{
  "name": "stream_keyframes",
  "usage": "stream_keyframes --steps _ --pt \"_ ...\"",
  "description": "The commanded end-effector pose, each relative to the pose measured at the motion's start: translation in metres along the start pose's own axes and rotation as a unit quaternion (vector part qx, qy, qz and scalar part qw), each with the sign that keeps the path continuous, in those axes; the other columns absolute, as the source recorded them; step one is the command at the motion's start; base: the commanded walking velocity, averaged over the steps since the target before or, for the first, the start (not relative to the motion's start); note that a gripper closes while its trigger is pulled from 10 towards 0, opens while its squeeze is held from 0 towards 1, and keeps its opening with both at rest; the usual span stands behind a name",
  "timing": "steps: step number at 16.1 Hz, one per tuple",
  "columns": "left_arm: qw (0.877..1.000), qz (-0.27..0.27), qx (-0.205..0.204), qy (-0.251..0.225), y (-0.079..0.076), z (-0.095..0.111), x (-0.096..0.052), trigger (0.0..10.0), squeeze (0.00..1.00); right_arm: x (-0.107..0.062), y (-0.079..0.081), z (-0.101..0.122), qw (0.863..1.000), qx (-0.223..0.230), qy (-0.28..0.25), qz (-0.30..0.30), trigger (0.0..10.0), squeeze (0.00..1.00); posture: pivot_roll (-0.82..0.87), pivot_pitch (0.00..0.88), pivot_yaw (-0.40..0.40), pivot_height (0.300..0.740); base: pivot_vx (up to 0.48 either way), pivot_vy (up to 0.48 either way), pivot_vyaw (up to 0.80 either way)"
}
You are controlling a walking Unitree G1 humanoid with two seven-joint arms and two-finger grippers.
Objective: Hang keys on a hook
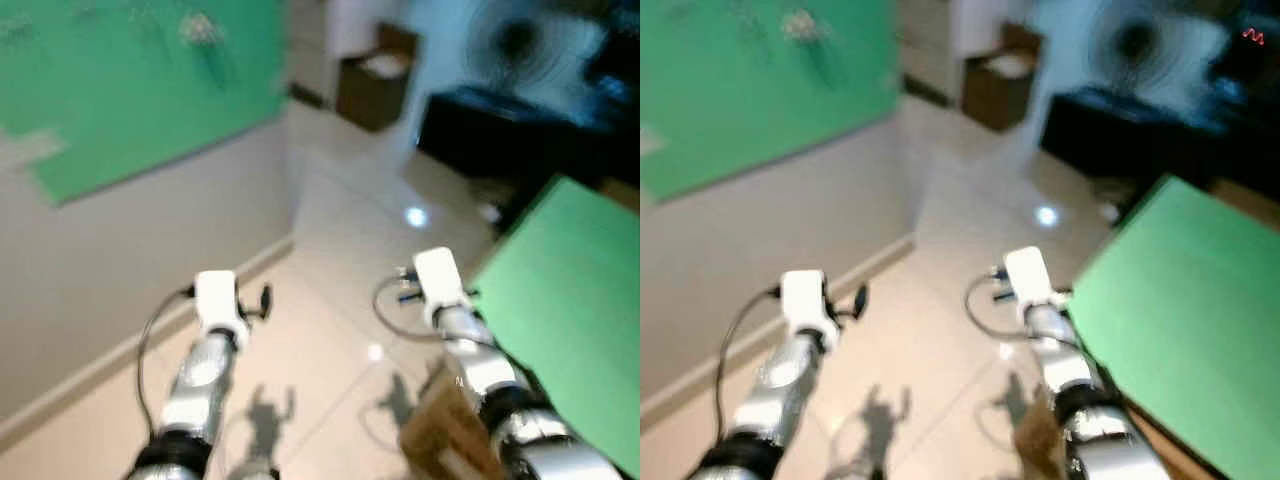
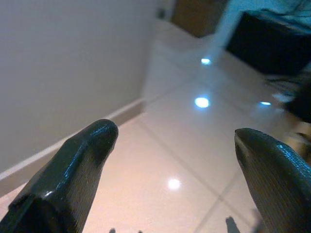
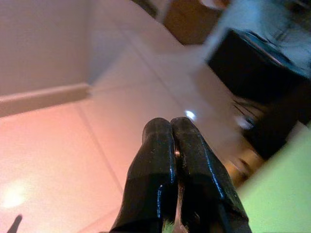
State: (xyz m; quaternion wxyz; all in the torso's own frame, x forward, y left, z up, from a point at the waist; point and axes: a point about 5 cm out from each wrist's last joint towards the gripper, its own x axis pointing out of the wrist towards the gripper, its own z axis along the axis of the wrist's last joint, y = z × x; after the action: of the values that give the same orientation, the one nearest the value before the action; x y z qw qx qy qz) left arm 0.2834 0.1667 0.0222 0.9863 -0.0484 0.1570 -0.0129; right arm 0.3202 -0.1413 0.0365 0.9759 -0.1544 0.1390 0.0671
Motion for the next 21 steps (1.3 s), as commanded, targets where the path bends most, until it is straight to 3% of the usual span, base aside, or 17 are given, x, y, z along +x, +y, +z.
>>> stream_keyframes --steps 1,4,6,9,16,18,21 --pt "1.000 0.000 0.004 -0.009 -0.003 0.007 0.003 10.0 0.00 0.001 -0.004 0.003 1.000 -0.004 -0.009 -0.001 0.0 0.00 -0.11 0.000 -0.019 0.723 0.000 0.000 0.79" --pt "1.000 0.002 0.006 -0.006 -0.006 0.005 0.002 10.0 0.00 0.000 -0.006 0.001 1.000 -0.007 -0.008 -0.003 0.0 0.00 -0.11 0.000 -0.018 0.723 0.000 0.000 0.79" --pt "1.000 -0.004 -0.016 -0.004 -0.009 0.003 0.001 10.0 0.00 -0.001 -0.005 -0.001 1.000 -0.008 -0.007 -0.003 0.0 0.00 -0.11 0.000 -0.016 0.723 0.000 0.000 0.79" --pt "1.000 0.003 0.016 -0.001 -0.009 0.003 0.001 10.0 0.00 -0.001 -0.004 -0.002 1.000 -0.009 -0.007 -0.002 0.0 0.00 -0.11 0.000 -0.013 0.723 0.000 0.000 0.79" --pt "1.000 0.009 0.023 0.009 -0.009 0.000 0.000 10.0 0.00 -0.002 -0.007 -0.008 1.000 0.004 0.002 -0.009 0.0 0.00 -0.11 0.000 -0.013 0.723 0.000 0.000 0.78" --pt "1.000 0.011 0.024 0.009 -0.009 0.000 0.000 10.0 0.00 -0.002 -0.007 -0.008 1.000 -0.021 0.005 -0.009 0.0 0.00 -0.11 0.000 -0.011 0.723 0.000 0.000 0.72" --pt "1.000 0.018 0.014 0.000 -0.006 0.002 -0.001 10.0 0.00 -0.002 -0.009 -0.008 1.000 0.011 0.003 -0.018 0.0 0.00 -0.11 0.000 -0.012 0.723 0.000 0.000 0.28"
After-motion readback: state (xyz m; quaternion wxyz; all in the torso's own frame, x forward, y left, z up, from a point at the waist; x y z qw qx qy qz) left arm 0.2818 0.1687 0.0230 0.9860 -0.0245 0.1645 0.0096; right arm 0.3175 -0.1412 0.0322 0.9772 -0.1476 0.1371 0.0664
